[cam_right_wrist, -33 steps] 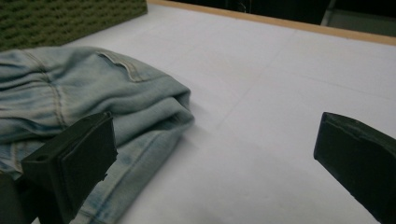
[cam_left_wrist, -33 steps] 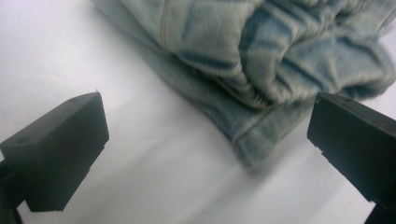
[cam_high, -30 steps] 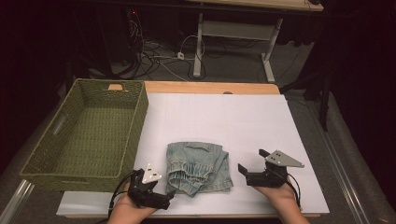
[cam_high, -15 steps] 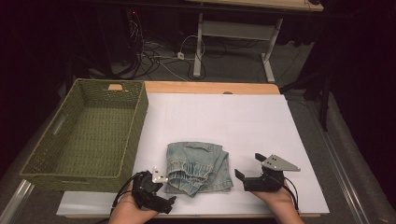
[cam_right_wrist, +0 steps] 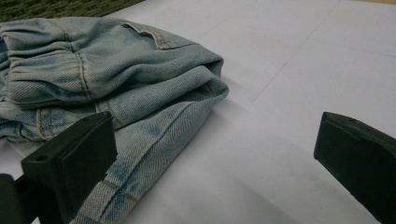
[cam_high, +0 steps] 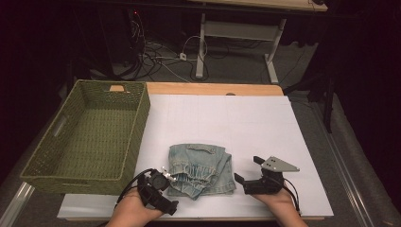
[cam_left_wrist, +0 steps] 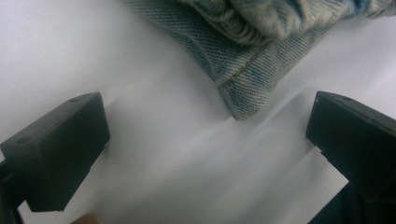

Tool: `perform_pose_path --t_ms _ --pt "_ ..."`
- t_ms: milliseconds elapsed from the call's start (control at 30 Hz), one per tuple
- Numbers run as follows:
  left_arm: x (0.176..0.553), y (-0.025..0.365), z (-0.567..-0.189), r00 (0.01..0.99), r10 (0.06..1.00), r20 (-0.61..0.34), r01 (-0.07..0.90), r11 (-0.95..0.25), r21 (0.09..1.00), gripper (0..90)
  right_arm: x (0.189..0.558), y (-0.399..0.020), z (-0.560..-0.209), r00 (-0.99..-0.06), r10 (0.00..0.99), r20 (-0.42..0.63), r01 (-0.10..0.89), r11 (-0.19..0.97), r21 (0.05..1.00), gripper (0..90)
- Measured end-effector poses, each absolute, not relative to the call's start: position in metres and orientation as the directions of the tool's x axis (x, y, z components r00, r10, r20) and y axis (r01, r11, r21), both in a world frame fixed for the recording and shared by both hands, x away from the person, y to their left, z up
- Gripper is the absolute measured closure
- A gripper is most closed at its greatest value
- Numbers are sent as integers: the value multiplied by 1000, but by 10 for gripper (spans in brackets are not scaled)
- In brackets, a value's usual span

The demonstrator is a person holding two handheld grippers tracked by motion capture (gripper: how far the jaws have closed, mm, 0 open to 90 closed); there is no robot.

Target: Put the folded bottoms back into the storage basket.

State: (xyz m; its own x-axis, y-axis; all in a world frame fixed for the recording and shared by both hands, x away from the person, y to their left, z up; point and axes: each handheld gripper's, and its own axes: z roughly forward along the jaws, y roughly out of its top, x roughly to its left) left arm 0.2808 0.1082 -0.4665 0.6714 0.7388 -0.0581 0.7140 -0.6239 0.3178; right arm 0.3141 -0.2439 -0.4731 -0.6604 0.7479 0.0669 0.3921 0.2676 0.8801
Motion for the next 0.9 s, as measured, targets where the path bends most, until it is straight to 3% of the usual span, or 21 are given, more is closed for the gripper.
perform_pose_path --t_ms 500,900 --pt "294 91 -458 706 706 -58 707 -696 126 0 314 -244 -472 -659 749 67 393 267 880 2" --pt "310 81 -446 728 683 -60 684 -720 115 352 313 -245 -472 -659 749 69 394 266 880 4"
